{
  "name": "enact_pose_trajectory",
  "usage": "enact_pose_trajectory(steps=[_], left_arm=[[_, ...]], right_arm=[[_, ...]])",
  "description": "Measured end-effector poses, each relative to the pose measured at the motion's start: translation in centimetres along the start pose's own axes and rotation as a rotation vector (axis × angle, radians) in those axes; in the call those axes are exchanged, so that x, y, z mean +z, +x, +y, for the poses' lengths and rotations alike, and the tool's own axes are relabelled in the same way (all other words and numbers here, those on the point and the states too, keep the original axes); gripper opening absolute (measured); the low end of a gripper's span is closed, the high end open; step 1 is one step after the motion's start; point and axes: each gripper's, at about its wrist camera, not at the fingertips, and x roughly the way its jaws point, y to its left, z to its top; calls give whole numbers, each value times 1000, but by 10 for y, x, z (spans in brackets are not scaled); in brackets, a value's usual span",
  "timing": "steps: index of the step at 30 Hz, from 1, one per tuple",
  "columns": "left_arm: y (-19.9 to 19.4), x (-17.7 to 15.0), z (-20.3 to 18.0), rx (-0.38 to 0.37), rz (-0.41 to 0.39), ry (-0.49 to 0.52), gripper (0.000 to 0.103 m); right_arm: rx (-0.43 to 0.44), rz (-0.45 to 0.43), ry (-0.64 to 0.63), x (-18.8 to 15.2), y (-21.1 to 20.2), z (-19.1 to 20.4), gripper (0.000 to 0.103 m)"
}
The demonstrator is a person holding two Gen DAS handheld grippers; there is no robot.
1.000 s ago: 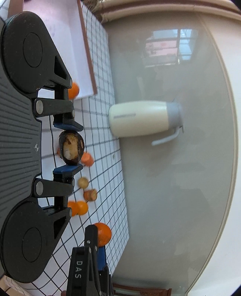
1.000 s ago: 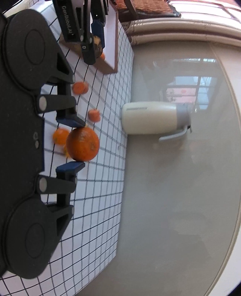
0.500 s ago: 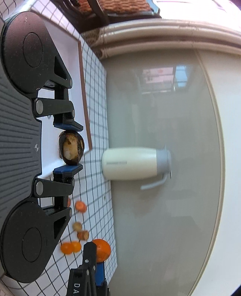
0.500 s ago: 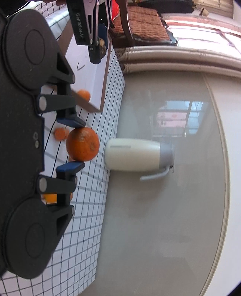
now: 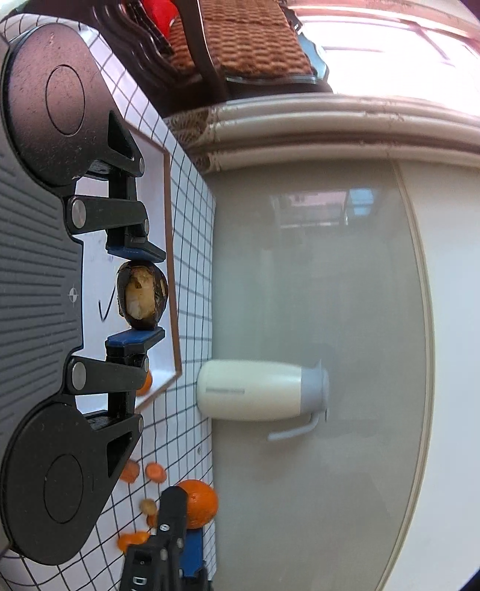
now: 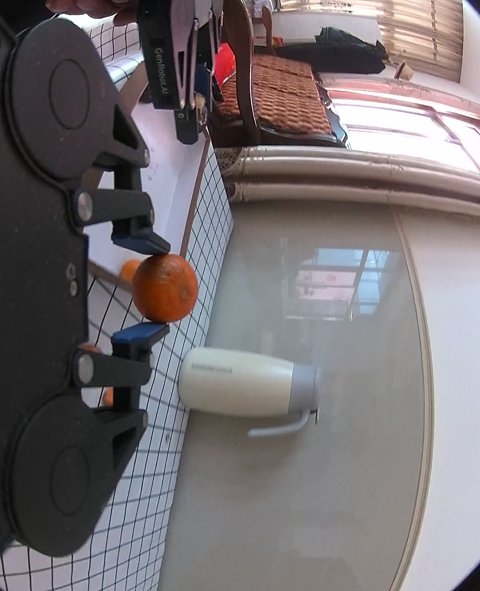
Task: Organize fruits
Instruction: 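Carry the brown fruit and orange over the white tray with both tools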
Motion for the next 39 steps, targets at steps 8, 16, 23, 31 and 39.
enact_pose_trajectory(steps=[8, 16, 23, 31, 39], left_arm=[[-1, 0, 33, 68, -7, -42, 38], [6, -1, 57, 129, -8, -70, 38], [19, 0, 73, 165, -3, -93, 38], [38, 2, 83, 182, 8, -106, 38], [55, -2, 96, 205, 34, -135, 38]], right_arm=[[44, -28, -28, 10, 11, 24, 31], [66, -30, -50, 18, 28, 42, 31], [56, -35, -50, 23, 35, 42, 31], [42, -23, -53, 28, 60, 37, 31], [47, 5, -44, 27, 81, 34, 31]])
